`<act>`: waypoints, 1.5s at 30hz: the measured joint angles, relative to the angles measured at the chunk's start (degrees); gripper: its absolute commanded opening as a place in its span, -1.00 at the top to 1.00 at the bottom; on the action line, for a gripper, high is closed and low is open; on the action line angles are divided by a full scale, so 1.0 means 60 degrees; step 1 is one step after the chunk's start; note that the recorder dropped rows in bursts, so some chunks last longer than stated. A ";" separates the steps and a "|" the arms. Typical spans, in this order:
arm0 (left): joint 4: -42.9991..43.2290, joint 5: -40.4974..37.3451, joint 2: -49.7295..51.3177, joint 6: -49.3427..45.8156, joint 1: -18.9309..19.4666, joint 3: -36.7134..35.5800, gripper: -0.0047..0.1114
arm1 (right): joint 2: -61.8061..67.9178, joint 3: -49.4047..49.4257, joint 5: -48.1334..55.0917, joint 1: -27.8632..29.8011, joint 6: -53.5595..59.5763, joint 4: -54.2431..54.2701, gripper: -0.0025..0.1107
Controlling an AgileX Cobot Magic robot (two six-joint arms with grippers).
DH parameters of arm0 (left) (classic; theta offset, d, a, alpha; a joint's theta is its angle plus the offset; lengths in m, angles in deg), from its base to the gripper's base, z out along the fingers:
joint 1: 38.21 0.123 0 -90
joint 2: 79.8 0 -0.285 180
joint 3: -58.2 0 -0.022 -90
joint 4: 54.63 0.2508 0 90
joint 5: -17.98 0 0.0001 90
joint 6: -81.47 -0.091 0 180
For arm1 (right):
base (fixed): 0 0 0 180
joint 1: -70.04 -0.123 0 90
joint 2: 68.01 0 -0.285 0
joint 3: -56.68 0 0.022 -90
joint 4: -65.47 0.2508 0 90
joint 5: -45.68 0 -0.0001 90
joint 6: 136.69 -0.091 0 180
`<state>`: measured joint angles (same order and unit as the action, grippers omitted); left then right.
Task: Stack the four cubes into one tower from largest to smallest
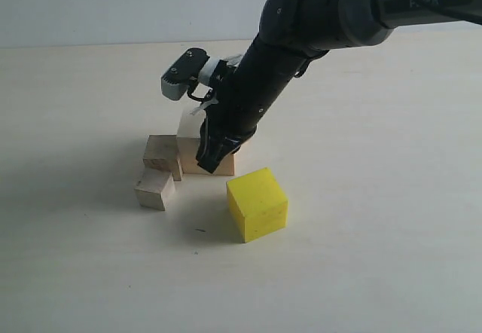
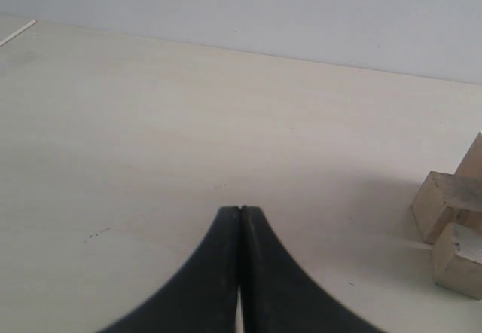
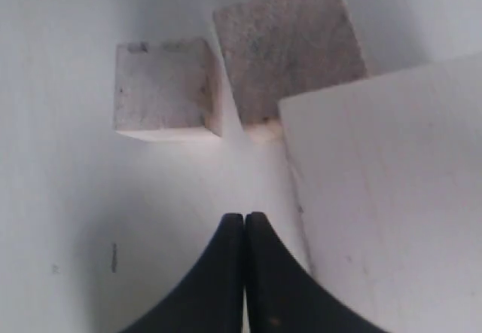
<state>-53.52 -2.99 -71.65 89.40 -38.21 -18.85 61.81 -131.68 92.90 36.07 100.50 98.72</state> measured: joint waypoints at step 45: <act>0.0000 0.0000 0.0000 0.0000 0.0000 0.0000 0.92 | -0.4175 0.4080 -0.1770 0.0408 -0.0152 -0.1140 0.96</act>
<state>-53.52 -2.99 -71.65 89.40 -38.21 -18.85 36.76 -107.20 82.28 38.52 99.58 91.89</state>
